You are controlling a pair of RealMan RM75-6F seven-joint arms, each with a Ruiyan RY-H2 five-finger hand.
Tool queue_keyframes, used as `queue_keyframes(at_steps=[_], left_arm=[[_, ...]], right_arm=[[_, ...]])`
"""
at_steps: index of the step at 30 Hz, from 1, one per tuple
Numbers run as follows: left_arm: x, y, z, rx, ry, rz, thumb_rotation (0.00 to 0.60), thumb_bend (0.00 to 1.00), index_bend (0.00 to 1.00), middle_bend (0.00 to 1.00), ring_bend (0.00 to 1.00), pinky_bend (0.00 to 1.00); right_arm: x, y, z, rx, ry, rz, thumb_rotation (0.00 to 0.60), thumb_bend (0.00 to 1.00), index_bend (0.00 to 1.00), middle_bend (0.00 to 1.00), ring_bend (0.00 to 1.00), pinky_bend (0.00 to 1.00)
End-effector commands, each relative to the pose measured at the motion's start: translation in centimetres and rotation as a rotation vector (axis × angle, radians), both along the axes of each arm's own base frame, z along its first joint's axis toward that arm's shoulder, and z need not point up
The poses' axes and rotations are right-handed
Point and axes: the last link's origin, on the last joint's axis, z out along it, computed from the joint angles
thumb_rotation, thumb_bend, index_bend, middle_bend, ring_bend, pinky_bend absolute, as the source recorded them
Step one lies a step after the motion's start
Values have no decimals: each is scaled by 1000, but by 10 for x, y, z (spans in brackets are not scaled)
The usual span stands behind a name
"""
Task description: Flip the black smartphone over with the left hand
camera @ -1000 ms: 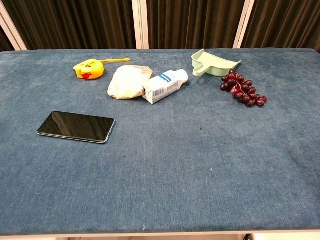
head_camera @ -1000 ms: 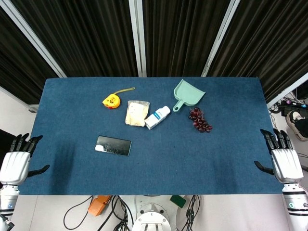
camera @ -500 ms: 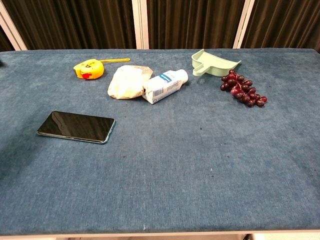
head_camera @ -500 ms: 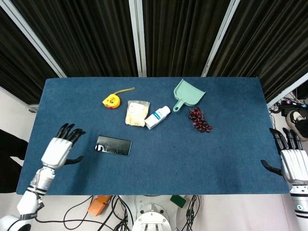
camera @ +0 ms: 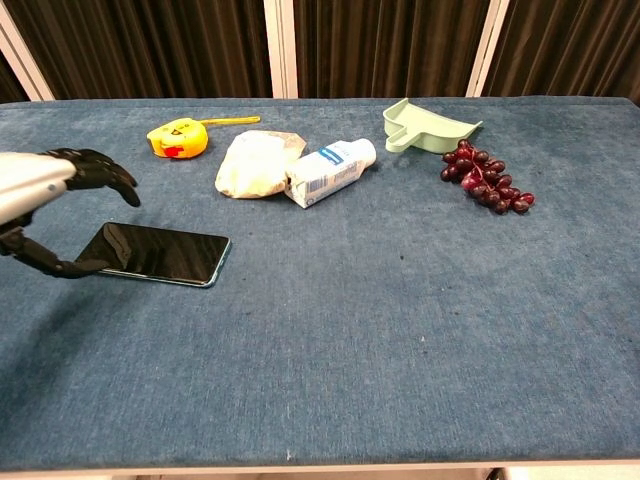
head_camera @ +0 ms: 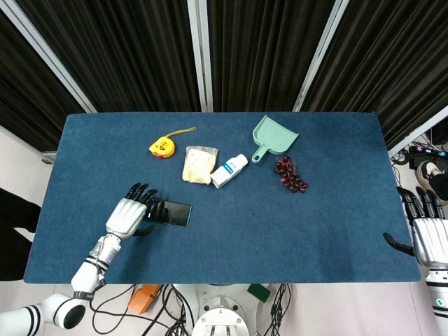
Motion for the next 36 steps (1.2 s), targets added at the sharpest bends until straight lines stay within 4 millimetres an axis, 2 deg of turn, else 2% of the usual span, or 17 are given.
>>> queue_keyframes(at_steps=[1,15,36], left_arm=[[2,2,-8,-22,13,9,600,266,272,112,8,0],[9,10,-26,-41,40,37,600,259,271,77,0,0],[8,18,-42,-66,67,69,600,264,274,70,0,0]], right_arm=[[-1,1,0,-3,-3,-2,600,269,115,182,3,18],[-4,2,1,-5,-9,-10,600,269,115,181,0,18],[-10,4,1,-12,-21,-23,600,269,125,180,0,17]])
